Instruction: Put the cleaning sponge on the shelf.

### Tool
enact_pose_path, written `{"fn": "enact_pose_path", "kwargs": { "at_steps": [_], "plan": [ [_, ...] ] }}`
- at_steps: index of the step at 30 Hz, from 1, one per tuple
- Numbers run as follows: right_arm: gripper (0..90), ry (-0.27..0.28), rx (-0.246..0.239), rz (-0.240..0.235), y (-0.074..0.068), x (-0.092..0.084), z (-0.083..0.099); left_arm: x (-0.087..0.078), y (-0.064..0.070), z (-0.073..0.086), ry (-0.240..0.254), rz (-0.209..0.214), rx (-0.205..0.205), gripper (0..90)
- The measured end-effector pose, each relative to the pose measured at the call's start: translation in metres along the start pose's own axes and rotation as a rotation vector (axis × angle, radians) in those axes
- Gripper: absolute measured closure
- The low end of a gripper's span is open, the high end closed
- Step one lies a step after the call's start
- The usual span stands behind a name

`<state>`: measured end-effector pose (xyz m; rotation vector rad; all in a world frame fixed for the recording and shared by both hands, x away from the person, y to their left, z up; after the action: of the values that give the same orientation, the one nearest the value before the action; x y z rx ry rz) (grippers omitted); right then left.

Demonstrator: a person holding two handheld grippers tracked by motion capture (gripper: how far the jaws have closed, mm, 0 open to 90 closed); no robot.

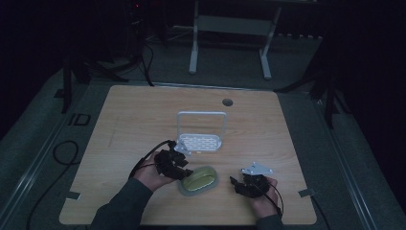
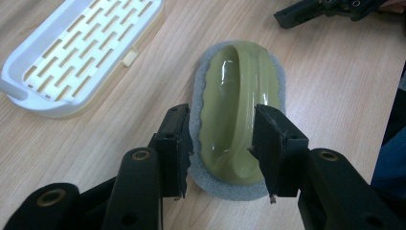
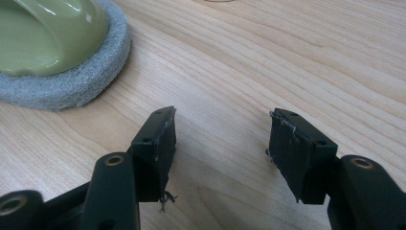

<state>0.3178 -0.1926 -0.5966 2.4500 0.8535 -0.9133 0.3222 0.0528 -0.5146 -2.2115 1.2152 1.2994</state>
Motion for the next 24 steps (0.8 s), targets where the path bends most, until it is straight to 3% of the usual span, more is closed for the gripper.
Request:
{"fn": "enact_pose_path", "kwargs": {
  "at_steps": [9, 24],
  "plan": [
    [41.3, 0.003, 0.014, -0.01, 0.001, 0.0, 0.001, 0.006, 0.004, -0.008, -0.034, 0.012, -0.01, 58.2],
    [40.6, 0.013, 0.019, -0.017, 0.002, 0.001, 0.001, 0.018, 0.012, -0.013, -0.129, 0.022, 0.027, 58.2]
  ]
}}
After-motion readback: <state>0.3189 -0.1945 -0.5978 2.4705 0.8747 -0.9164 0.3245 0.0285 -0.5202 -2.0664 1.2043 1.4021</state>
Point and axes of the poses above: each handheld gripper's, and its own axes: x roughly forward along the jaws, z roughly out of its underside, y roughly to its right, the point moved 6 cm from there along x, roughly forward along the jaws, and after that the axes turned 8 degrees about -x, right-handed, at the moved point
